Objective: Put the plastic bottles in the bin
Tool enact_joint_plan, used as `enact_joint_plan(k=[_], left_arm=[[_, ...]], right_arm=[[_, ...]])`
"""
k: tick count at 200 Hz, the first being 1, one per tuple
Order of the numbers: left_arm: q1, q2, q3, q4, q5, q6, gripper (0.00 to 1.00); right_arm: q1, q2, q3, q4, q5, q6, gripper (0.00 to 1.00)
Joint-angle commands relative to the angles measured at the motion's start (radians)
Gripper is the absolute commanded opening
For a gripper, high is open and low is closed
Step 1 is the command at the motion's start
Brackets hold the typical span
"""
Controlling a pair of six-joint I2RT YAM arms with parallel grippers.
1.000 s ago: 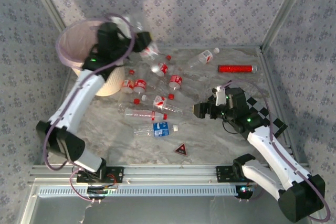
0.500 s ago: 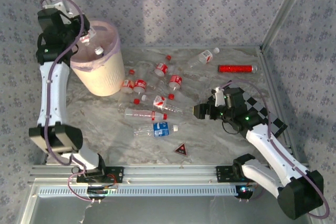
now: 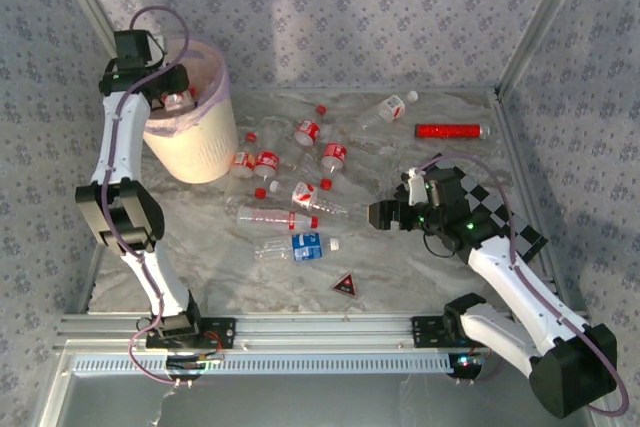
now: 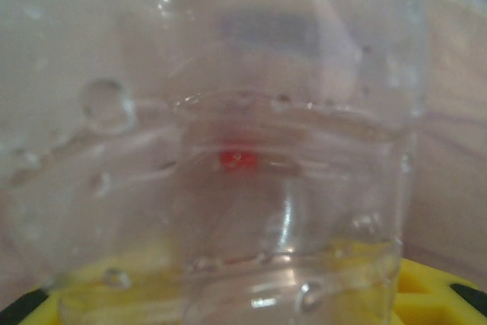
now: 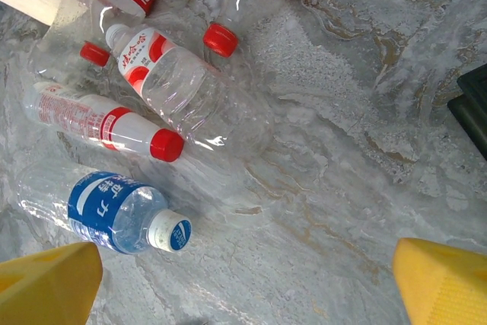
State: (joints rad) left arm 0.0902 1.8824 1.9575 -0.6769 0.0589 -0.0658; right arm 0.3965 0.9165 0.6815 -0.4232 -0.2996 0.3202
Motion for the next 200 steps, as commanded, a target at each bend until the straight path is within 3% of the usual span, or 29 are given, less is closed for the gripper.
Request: enact_joint_plan(k=[1, 33, 46, 65, 86, 126, 146, 169, 200], left_arm=[[-0.023, 0.026, -0.064, -0.008, 0.013, 0.048, 0.00], [-0.030, 0.054, -0.161, 0.082, 0.002, 0.029, 0.00], [-0.030, 0.060, -0.189, 0.112, 0.020, 0.022, 0.18], [-0.031, 0.067, -0.206, 0.138, 0.050, 0.020, 0.60], [-0.033, 0.067, -0.192, 0.126, 0.055, 0.019, 0.78], [-0.034, 0.030, -0.129, 0.069, 0.043, 0.034, 0.89], [-0.036, -0.002, -0.073, 0.018, 0.022, 0.060, 0.93], [-0.036, -0.063, -0.013, -0.046, -0.030, 0.088, 0.99], [-0.036, -0.198, 0.002, -0.094, -0.093, 0.096, 1.00]], right_arm=[[0.007, 0.000, 0.025, -0.012, 0.020, -0.020, 1.00], [0.011, -0.007, 0.020, -0.014, 0.025, -0.019, 1.00], [0.013, -0.017, 0.009, -0.009, 0.024, -0.025, 1.00], [0.013, -0.022, -0.012, 0.039, 0.010, -0.059, 1.00], [0.014, 0.011, 0.004, 0.057, -0.005, -0.097, 1.00], [0.062, 0.076, 0.040, 0.055, 0.012, -0.156, 1.00], [0.078, 0.107, 0.082, 0.019, 0.151, -0.135, 1.00], [0.017, 0.177, 0.162, -0.049, 0.277, -0.024, 1.00], [-0.109, 0.303, 0.240, -0.032, 0.278, 0.204, 1.00]])
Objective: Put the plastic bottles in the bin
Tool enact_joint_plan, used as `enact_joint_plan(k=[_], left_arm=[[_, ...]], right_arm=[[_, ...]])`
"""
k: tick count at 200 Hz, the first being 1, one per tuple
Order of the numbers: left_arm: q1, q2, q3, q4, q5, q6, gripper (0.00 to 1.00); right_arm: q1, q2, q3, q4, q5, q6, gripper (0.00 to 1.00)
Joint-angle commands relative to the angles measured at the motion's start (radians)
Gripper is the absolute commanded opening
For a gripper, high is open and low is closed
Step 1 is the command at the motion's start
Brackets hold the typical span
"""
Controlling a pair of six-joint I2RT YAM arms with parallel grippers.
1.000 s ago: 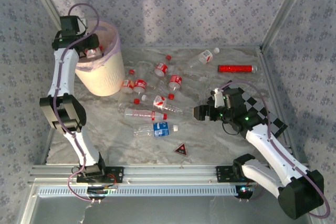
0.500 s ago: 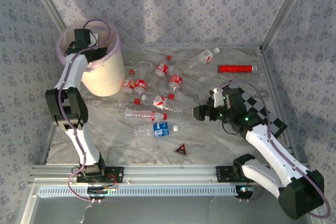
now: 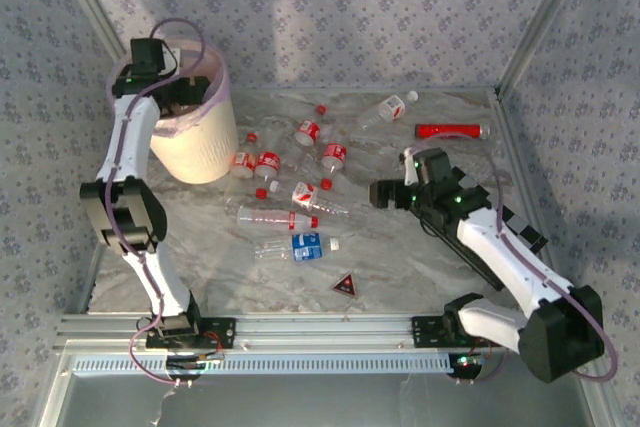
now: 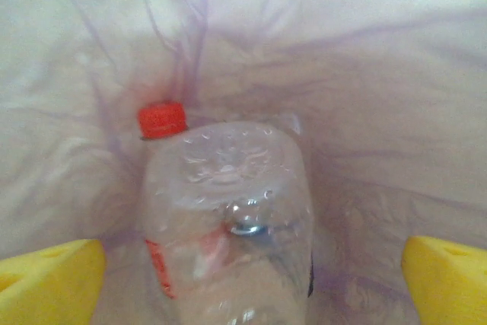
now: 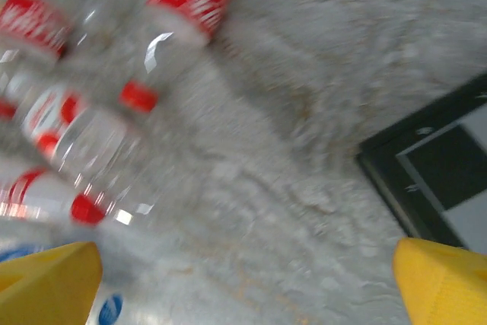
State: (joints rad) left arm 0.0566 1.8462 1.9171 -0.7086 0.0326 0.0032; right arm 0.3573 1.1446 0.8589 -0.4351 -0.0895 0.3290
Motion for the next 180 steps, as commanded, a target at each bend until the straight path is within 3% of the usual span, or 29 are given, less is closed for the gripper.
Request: enact_joint_plan(k=[1, 20, 39, 56, 75, 105, 124, 147, 180], left_arm=[[-0.002, -0.168, 0.040, -0.061, -0.068, 0.026, 1.00], [-0.004, -0.294, -0.070, -0.026, -0.072, -0.001, 1.00], [-0.018, -0.433, -0.181, -0.023, -0.071, -0.052, 1.00], [-0.080, -0.579, -0.325, 0.015, -0.047, -0.113, 0.99], [-0.236, -0.704, -0.472, 0.058, -0.053, -0.170, 0.98], [-0.425, -0.827, -0.689, 0.138, -0.020, -0.336, 0.96], [-0.520, -0.901, -0.808, 0.125, -0.107, -0.406, 0.96], [-0.569, -0.978, -0.961, 0.209, -0.088, -0.477, 0.95], [-0.583, -0.992, -1.000, 0.201, -0.062, -0.499, 0.95]], right_arm=[[-0.072, 0.079, 0.065, -0.017, 0.068, 0.204, 0.99], [-0.109, 0.176, 0.097, 0.076, 0.056, 0.319, 0.96], [-0.125, 0.288, 0.167, 0.138, 0.072, 0.421, 0.86], [-0.127, 0.405, 0.281, 0.142, 0.102, 0.496, 0.79], [-0.122, 0.547, 0.430, 0.139, 0.097, 0.528, 0.84], [-0.122, 0.756, 0.631, 0.120, 0.067, 0.615, 1.00], [-0.116, 0.853, 0.724, 0.115, 0.040, 0.668, 1.00], [-0.096, 0.953, 0.835, 0.078, 0.059, 0.697, 1.00], [-0.061, 1.095, 1.000, 0.020, 0.072, 0.721, 1.00]])
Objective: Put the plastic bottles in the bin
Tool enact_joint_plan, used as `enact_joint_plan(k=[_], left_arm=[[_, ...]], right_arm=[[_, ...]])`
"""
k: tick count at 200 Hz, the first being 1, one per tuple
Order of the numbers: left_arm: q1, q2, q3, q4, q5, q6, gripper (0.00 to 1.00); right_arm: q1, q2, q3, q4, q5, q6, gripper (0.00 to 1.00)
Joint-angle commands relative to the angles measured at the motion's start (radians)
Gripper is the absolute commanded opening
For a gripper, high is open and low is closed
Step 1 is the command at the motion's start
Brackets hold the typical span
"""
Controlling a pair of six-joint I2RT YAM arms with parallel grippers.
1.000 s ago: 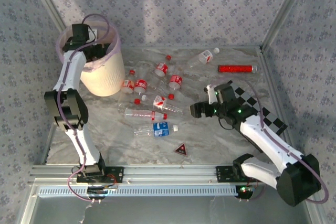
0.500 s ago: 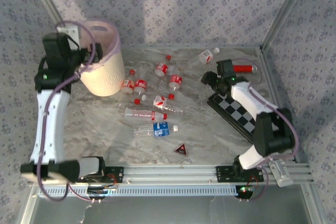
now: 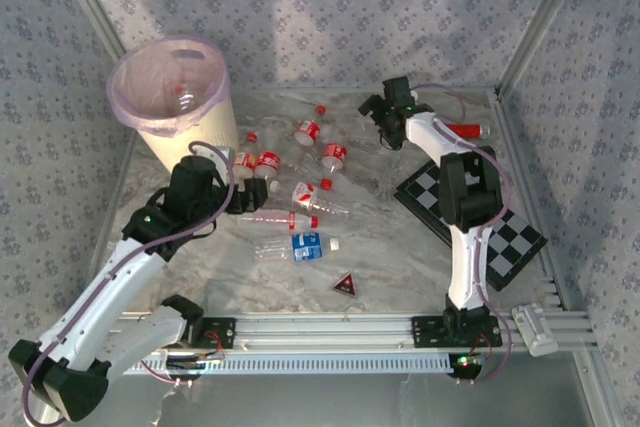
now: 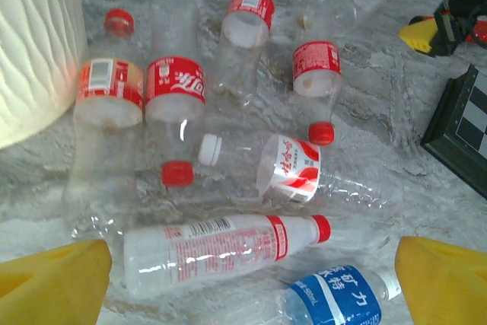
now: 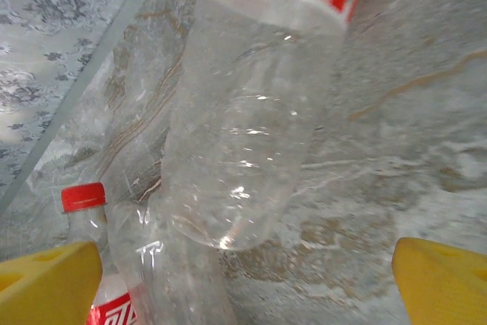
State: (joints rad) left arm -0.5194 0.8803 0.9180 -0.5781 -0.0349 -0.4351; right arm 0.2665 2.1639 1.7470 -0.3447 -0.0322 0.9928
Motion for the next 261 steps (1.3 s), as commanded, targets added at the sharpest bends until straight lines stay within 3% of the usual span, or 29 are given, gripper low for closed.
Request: enact_joint_plan(k=[1, 39, 90, 133, 148, 171, 216, 261], left_arm=[[-0.007, -0.027, -0.001, 0.071, 0.006, -0.060, 0.95], [-0.007, -0.049, 0.010, 0.069, 0.018, -0.060, 0.95], [-0.007, -0.088, 0.007, 0.061, 0.006, -0.067, 0.95], [-0.007, -0.130, -0.001, 0.046, -0.049, -0.071, 0.94], [-0.006, -0.136, 0.002, 0.040, -0.053, -0.071, 0.94], [-0.005, -0.127, 0.012, 0.038, -0.043, -0.059, 0.94], [-0.004, -0.094, 0.030, 0.053, -0.004, -0.069, 0.94], [0.005, -0.023, 0.042, 0.216, 0.183, -0.157, 0.95]], right_arm=[[0.030, 0.080, 0.115, -0.072, 0.016, 0.058, 1.00], [0.046, 0.210, 0.268, -0.143, 0.060, 0.099, 1.00], [0.045, 0.266, 0.328, -0.186, 0.089, 0.144, 1.00], [0.040, 0.259, 0.305, -0.181, 0.116, 0.145, 0.90], [0.039, 0.238, 0.280, -0.166, 0.127, 0.138, 0.82], [0.033, 0.212, 0.249, -0.144, 0.133, 0.120, 0.61], [0.022, 0.084, 0.166, -0.128, 0.125, 0.007, 0.55], [0.058, -0.207, -0.082, -0.075, 0.032, -0.266, 0.51]])
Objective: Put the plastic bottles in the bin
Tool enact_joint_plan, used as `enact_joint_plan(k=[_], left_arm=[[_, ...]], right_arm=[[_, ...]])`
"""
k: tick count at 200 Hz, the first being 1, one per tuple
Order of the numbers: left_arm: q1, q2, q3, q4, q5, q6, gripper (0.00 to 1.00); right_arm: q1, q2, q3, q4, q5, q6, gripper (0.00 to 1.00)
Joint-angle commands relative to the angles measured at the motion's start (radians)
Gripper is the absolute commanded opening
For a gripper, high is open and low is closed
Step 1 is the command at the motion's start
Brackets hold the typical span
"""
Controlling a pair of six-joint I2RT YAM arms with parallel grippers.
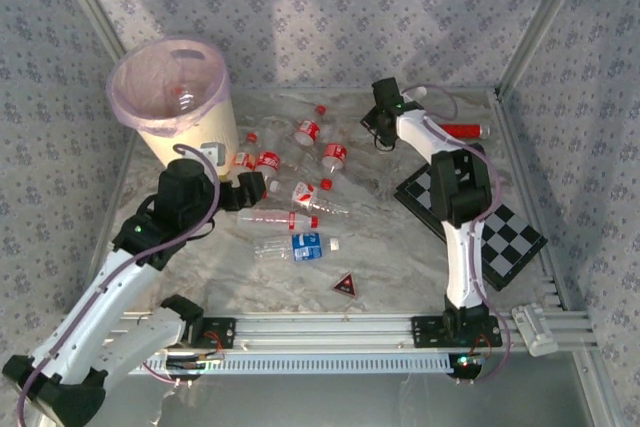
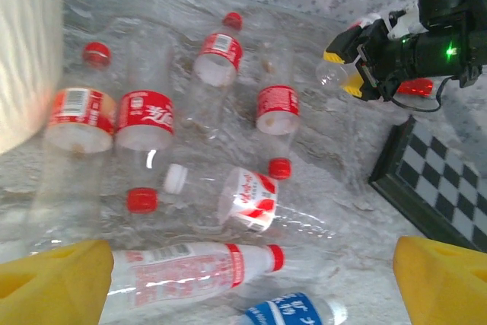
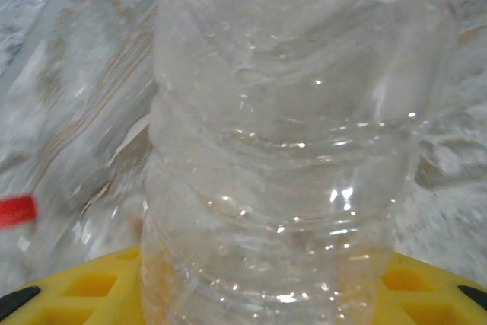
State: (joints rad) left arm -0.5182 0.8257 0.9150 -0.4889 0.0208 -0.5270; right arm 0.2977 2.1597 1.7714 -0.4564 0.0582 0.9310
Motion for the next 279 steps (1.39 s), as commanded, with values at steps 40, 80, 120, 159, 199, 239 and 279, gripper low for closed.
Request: enact_joint_plan(k=[40, 80, 120, 159, 199, 239, 279], left_arm=[[0.016, 0.151, 0.053, 0.300, 0.251, -0.122, 0.98], [0.007, 0.245, 0.011, 0.550, 0.317, -0.253, 1.00], [-0.032, 0.311, -0.011, 0.625, 0.297, -0.285, 1.00], [-0.074, 0.363, 0.001, 0.612, 0.289, -0.278, 1.00], [-0.095, 0.407, 0.005, 0.630, 0.293, -0.290, 0.97], [-0.098, 0.456, 0.019, 0.675, 0.344, -0.319, 0.76], [-0.097, 0.469, 0.026, 0.687, 0.351, -0.323, 0.53]], right_arm=[[0.107, -0.493, -0.401, 0.104, -0.373, -0.582, 0.48], [0.240, -0.753, -0.677, 0.186, -0.471, -0.673, 0.42], [0.351, -0.881, -0.845, 0.336, -0.493, -0.594, 0.37], [0.407, -0.915, -0.854, 0.345, -0.463, -0.590, 0.33], [0.418, -0.924, -0.860, 0.377, -0.459, -0.577, 0.32], [0.419, -0.917, -0.858, 0.390, -0.446, -0.584, 0.32], [0.419, -0.899, -0.851, 0.392, -0.455, -0.589, 0.33]])
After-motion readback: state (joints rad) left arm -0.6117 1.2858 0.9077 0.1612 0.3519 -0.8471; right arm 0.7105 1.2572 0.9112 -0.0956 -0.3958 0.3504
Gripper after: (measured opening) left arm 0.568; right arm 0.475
